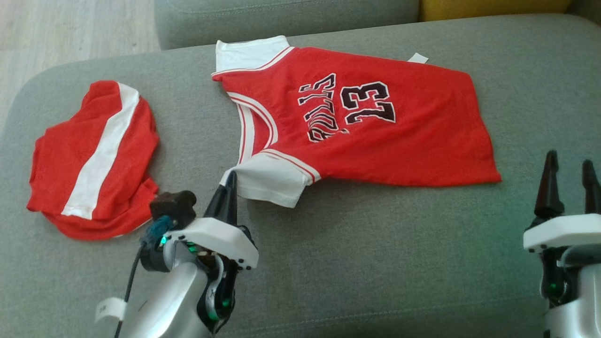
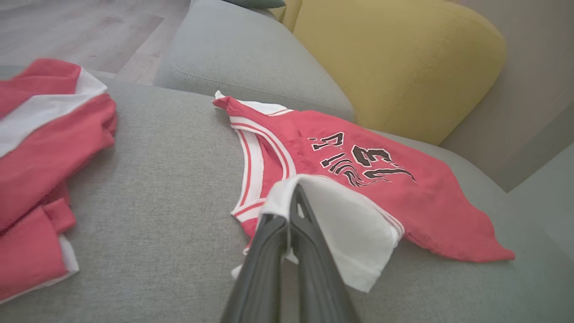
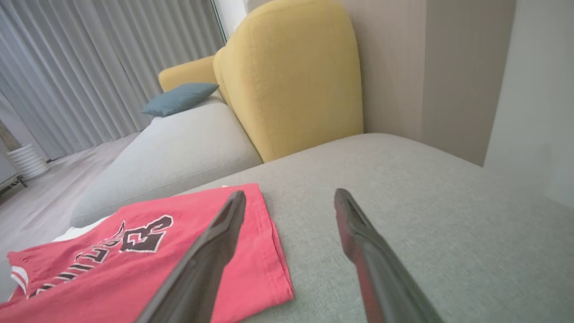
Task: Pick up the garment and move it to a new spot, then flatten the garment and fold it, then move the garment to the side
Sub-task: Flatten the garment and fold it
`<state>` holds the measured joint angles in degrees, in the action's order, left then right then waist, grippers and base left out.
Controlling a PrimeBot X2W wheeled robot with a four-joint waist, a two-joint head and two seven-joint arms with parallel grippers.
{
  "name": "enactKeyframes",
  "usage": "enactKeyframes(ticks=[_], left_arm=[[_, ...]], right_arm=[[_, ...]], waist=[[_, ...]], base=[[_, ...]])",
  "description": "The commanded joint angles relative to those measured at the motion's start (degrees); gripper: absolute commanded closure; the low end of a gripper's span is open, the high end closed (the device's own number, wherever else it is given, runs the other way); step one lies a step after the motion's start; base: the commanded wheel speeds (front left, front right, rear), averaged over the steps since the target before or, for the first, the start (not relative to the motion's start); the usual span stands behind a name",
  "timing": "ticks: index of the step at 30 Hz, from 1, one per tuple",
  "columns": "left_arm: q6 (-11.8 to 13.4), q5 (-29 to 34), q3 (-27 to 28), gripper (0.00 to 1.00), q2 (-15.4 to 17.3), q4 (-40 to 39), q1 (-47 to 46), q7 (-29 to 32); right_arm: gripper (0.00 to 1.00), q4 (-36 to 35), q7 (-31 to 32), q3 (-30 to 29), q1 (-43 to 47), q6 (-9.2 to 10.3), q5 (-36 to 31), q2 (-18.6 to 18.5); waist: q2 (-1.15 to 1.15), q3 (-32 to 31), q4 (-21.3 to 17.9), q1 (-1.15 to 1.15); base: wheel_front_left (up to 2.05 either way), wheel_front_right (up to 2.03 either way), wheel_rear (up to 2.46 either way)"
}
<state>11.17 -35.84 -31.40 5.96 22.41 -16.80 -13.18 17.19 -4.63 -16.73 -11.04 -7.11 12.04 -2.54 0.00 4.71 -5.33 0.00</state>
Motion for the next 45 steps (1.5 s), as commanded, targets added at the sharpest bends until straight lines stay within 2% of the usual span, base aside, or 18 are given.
enactKeyframes(ticks=[1,10,20,27,33,34,35,36,40,45], left_arm=[[0.2,0.5,2.3,1.00,1.1,-2.4,-1.5,-0.8],[-0.3,1.5,1.0,1.00,0.8,-4.5,-0.7,-1.2],[-0.7,2.3,-0.6,1.00,0.3,-5.8,-2.2,-1.1],[-0.9,2.7,-1.3,1.00,-0.1,-5.8,-3.5,-1.1],[-0.8,2.6,-1.1,1.00,0.3,-5.7,-4.0,-1.2],[-0.8,2.6,-1.1,1.00,0.3,-5.7,-4.1,-1.2],[-0.8,2.5,-1.0,1.00,0.4,-5.7,-4.1,-1.2],[-0.7,2.4,-0.9,1.00,0.5,-5.7,-4.2,-1.2],[-0.8,1.4,0.4,1.00,0.8,-6.6,-4.9,-1.2],[-1.3,0.2,2.9,1.00,1.9,-10.7,-8.7,-0.8]], right_arm=[[0.00,-0.7,0.5,1.5,-1.3,-0.37,0.3,-0.3],[0.00,6.6,2.4,2.0,-3.2,-0.37,1.7,-0.3],[0.00,18.4,3.7,-0.2,-11.2,-0.37,-0.4,-0.3],[0.00,27.6,1.0,-3.5,-15.9,-0.37,-1.8,-0.3],[0.00,35.0,-1.3,-4.0,-19.5,-0.37,-1.0,-0.3],[0.44,36.2,-1.5,-3.5,-20.1,-0.37,-0.4,-0.3],[0.96,37.1,-2.0,-2.9,-20.7,-0.37,-0.1,-0.3],[1.00,37.6,-2.6,-2.4,-21.2,-0.37,-0.1,-0.3],[1.00,36.5,-4.3,-1.1,-23.8,-0.37,-1.2,-0.3],[1.00,25.4,-2.2,3.3,-27.1,-0.37,-1.0,-0.3]], waist=[[0.00,0.1,0.3,0.00],[0.00,1.5,1.6,0.00],[0.00,5.3,2.9,0.00],[0.00,7.1,3.9,0.00],[0.00,7.8,4.0,0.00],[0.00,7.8,4.0,0.00],[0.00,7.9,3.9,0.00],[0.00,7.9,3.8,0.00],[0.00,7.2,2.8,0.00],[0.00,4.2,1.4,0.00]], base=[[0.00,0.00,0.00],[0.00,0.00,0.00],[0.00,0.00,0.00],[0.00,0.00,0.00],[0.00,0.00,0.00],[0.00,0.00,0.00],[0.00,0.00,0.00],[0.00,0.00,0.00],[0.00,0.00,0.00],[0.00,0.00,0.00]])
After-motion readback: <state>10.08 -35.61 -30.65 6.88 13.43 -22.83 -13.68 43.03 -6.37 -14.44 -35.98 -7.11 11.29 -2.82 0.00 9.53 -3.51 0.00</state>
